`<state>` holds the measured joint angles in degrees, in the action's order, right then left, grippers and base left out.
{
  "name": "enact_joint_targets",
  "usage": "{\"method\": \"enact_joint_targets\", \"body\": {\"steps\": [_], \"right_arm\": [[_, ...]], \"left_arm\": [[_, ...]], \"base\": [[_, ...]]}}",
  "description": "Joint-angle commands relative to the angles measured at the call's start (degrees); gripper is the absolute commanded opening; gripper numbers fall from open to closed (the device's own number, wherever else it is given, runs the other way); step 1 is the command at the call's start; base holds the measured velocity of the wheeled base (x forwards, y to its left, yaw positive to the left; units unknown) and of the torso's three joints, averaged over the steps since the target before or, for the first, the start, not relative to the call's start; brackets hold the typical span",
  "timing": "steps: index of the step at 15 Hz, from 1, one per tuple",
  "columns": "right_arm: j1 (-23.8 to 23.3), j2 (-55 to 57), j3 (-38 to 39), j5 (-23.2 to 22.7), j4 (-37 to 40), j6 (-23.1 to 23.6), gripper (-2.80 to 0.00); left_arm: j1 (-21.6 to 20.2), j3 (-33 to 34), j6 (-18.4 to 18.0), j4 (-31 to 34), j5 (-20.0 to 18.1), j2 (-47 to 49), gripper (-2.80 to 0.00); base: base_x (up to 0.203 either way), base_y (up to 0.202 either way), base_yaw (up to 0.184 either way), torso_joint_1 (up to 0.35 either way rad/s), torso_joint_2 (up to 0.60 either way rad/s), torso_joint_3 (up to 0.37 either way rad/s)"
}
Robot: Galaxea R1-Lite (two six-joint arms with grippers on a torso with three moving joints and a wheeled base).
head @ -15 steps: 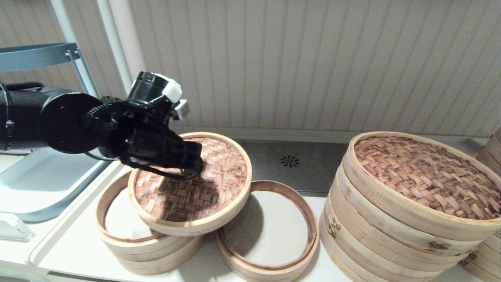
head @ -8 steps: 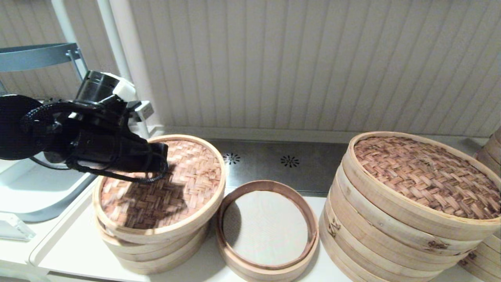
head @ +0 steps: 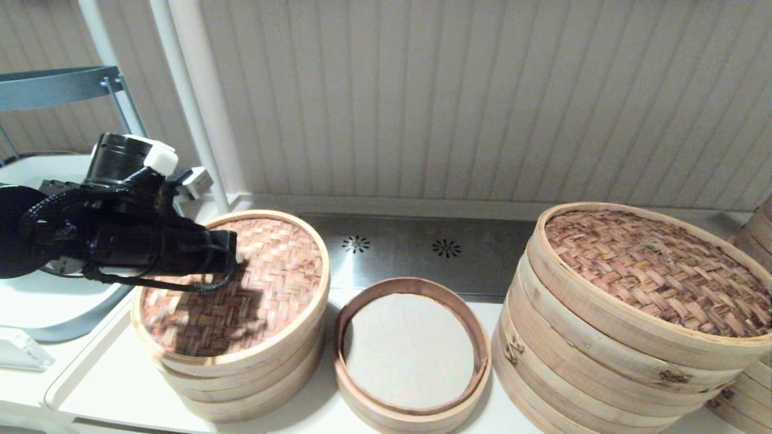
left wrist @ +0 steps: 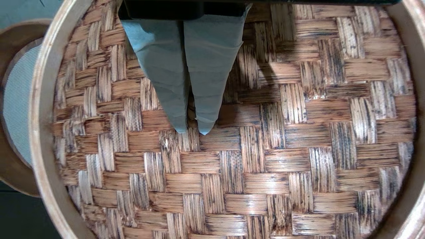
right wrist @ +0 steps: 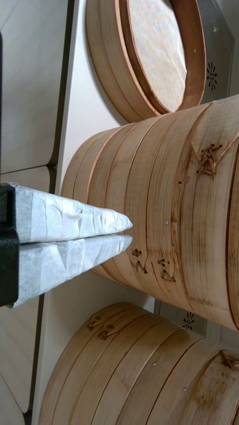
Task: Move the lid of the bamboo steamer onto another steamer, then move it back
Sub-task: Put the steamer
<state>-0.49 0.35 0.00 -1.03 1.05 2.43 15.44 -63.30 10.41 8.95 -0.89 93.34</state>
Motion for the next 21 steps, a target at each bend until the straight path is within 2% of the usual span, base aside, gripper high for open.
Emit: {"method": "enact_joint_targets", "body": {"steps": [1,12,21], "right_arm": [[0.1,0.1,0.0,0.0,0.0,0.0,-2.8],[0.1,0.1,0.0,0.0,0.0,0.0,-2.8],[0.0,0.1,0.0,0.0,0.0,0.0,-2.8]], "left_arm": [[-1.4,0.3,0.0,-0.1,-0.4,0.7,-2.8],[-4.4,0.2,-0.5,-0.4,-2.9,2.9,-2.8],[-4.6,0.4,-0.4,-2.8,-3.0,4.9,-2.8]], "base": [[0.0,0.0,0.0,0.0,0.0,0.0],[0.0,0.0,0.0,0.0,0.0,0.0],[0.0,0.0,0.0,0.0,0.0,0.0]]}}
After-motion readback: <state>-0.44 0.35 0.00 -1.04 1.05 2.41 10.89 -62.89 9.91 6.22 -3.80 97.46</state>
